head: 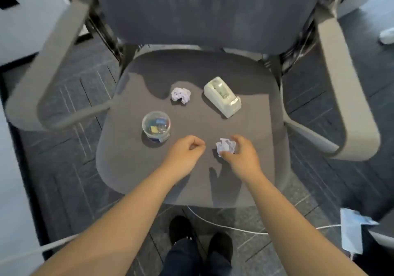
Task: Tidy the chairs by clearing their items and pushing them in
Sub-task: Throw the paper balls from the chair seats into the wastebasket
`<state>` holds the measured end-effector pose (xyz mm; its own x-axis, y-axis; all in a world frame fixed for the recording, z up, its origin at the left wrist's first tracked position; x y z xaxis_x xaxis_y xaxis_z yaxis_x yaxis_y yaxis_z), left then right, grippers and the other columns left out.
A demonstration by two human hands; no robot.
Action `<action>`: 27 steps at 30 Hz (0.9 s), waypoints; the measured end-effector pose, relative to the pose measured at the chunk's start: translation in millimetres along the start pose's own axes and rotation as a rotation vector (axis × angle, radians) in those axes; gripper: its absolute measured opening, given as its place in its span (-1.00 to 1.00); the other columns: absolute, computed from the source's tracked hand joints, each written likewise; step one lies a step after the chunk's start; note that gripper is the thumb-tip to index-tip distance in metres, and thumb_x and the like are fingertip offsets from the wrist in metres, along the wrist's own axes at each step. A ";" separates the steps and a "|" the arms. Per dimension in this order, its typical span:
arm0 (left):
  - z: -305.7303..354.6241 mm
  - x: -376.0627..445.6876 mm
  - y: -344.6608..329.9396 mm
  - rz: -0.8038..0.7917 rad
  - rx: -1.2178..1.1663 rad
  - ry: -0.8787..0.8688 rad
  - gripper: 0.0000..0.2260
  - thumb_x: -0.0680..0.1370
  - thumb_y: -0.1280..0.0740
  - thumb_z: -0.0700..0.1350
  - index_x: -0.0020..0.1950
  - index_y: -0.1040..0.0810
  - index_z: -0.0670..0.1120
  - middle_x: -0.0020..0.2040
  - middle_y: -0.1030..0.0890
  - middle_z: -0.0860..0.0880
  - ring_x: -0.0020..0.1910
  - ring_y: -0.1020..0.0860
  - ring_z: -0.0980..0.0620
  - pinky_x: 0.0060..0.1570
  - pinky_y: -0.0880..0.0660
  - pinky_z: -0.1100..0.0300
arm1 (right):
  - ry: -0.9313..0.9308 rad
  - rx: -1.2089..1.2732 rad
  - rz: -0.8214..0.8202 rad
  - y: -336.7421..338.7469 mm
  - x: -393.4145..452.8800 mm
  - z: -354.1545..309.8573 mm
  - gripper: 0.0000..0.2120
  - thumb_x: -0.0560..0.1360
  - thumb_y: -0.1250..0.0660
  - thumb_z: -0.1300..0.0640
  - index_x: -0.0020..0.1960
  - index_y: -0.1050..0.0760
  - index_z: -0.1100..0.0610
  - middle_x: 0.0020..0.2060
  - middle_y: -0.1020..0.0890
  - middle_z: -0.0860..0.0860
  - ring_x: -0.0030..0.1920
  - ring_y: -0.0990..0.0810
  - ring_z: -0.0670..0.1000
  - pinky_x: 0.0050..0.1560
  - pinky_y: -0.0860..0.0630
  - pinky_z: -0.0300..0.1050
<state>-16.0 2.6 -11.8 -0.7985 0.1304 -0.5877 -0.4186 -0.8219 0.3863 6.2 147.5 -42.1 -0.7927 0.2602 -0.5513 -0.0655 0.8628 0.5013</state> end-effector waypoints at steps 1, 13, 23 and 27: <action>-2.9 3.1 -4.4 -0.013 -0.003 0.001 -0.79 0.54 -0.20 -0.18 0.13 -0.52 -0.17 0.14 -0.57 -0.11 0.05 -0.47 0.03 -0.06 -0.33 0.29 | 0.045 -0.031 0.001 -6.3 5.6 4.6 -0.50 0.42 -0.36 0.26 0.34 -0.36 0.25 0.29 -0.46 0.18 0.31 -0.42 0.18 0.21 -0.37 -0.08; -4.2 19.3 13.2 0.135 -0.068 0.016 -0.83 0.52 -0.19 -0.21 -0.20 -0.48 0.01 -0.19 -0.53 0.05 -0.15 -0.51 -0.03 -0.25 -0.38 0.26 | 0.153 0.059 0.059 -2.5 23.2 -15.8 -0.62 0.43 -0.34 0.25 0.24 -0.41 0.18 0.18 -0.50 0.13 0.12 -0.49 0.09 0.03 -0.38 -0.17; 52.6 70.0 80.2 0.205 0.175 -0.068 -0.78 0.51 -0.25 -0.17 0.13 -0.50 -0.17 0.22 -0.53 -0.11 0.18 -0.50 -0.10 -0.01 -0.35 0.23 | 0.207 0.171 0.130 14.5 37.7 -95.7 -0.61 0.43 -0.35 0.25 0.23 -0.40 0.15 0.09 -0.45 -0.01 0.03 -0.40 -0.05 -0.19 -0.33 -0.38; 44.1 115.7 86.8 0.106 0.373 -0.068 -0.64 0.46 -0.31 -0.17 0.25 -0.41 -0.14 0.30 -0.41 -0.20 0.22 -0.44 -0.18 0.18 -0.39 0.09 | 0.176 0.218 0.207 -4.9 59.1 -102.2 -0.62 0.42 -0.36 0.27 0.22 -0.41 0.16 -0.01 -0.46 -0.05 -0.01 -0.40 -0.03 -0.21 -0.33 -0.44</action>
<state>-163.8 -29.2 -14.9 -0.8675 0.1025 -0.4869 -0.4507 -0.5761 0.6819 -102.2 114.3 -8.9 -0.8693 0.3769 -0.3197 0.2238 0.8769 0.4254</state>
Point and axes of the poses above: each hand's wrist, its own x-axis towards the middle knuckle, its own y-axis out of the back of the hand, z = x × y, the point moved 2 cm from there along x, towards the middle knuckle
